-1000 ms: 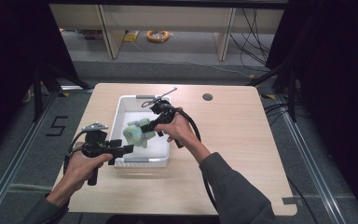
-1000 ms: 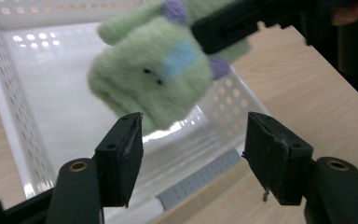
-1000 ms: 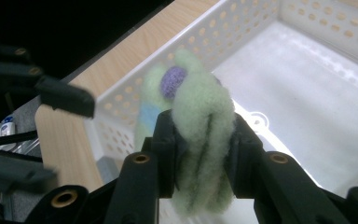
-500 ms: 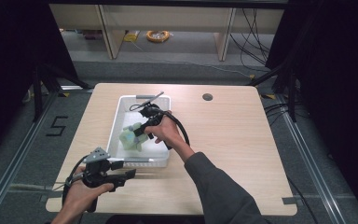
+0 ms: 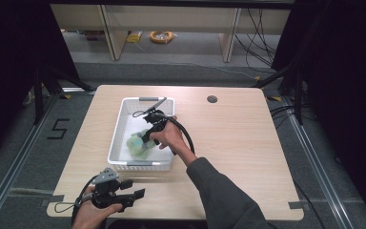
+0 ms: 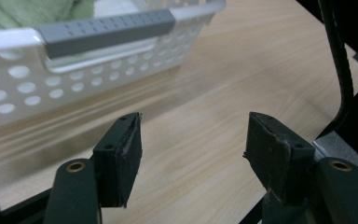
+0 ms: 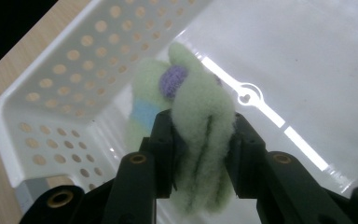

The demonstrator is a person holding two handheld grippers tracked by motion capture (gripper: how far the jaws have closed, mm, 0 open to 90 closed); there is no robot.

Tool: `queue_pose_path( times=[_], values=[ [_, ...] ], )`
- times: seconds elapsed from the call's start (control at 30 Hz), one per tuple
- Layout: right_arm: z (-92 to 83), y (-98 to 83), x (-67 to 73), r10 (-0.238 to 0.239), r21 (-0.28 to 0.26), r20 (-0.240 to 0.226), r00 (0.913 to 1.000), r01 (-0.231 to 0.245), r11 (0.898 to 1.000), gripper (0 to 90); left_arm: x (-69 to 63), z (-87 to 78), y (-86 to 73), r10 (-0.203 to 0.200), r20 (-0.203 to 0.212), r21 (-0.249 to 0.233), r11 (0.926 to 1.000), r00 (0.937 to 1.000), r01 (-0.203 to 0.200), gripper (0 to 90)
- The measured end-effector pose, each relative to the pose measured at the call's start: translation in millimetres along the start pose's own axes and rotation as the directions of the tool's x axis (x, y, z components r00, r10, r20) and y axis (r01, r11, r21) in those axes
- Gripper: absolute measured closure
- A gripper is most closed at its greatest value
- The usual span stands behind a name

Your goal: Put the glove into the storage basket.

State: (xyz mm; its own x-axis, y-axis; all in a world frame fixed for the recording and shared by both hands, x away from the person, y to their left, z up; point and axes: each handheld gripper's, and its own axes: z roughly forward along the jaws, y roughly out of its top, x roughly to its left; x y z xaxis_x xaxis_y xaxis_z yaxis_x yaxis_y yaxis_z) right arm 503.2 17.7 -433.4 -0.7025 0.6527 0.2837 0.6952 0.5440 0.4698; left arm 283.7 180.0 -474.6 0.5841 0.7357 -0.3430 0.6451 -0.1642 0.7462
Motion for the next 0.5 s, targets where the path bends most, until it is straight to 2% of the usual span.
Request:
queue_pose_path(
  times=[0.1,0.2,0.23,0.37,0.47,0.5],
  values=[
    [2.0,-1.8,-5.5,-0.009,0.011,0.026,0.9996,0.008,1.000,66.2,-3.7,4.0,-3.7,0.009,0.010,0.009,0.9999,0.9999,-0.009,35.6],
    [5.1,-4.4,-9.0,0.016,0.029,0.034,0.9993,-0.017,0.999,65.6,-5.0,5.7,-4.5,0.018,0.002,0.013,0.9998,0.9998,-0.018,35.6],
    [5.6,-4.8,-10.9,0.004,0.038,0.041,0.9991,-0.005,0.999,65.3,-5.4,5.9,-4.8,0.021,-0.006,0.018,0.9996,0.9998,-0.021,35.6],
    [6.1,-5.4,-13.2,0.017,0.044,0.043,0.9989,-0.018,0.999,64.6,-6.1,7.6,-6.4,0.031,-0.006,0.031,0.9990,0.9995,-0.031,35.5],
    [8.3,-5.2,-16.4,0.002,0.047,0.060,0.9982,-0.005,0.999,63.8,-6.8,10.0,-8.3,0.031,-0.004,0.040,0.9987,0.9995,-0.031,35.4],
    [9.3,-5.4,-16.6,0.010,0.044,0.064,0.9979,-0.013,0.999,63.7,-6.3,10.4,-8.5,0.035,0.007,0.049,0.9981,0.9993,-0.036,35.4]
  ],
)
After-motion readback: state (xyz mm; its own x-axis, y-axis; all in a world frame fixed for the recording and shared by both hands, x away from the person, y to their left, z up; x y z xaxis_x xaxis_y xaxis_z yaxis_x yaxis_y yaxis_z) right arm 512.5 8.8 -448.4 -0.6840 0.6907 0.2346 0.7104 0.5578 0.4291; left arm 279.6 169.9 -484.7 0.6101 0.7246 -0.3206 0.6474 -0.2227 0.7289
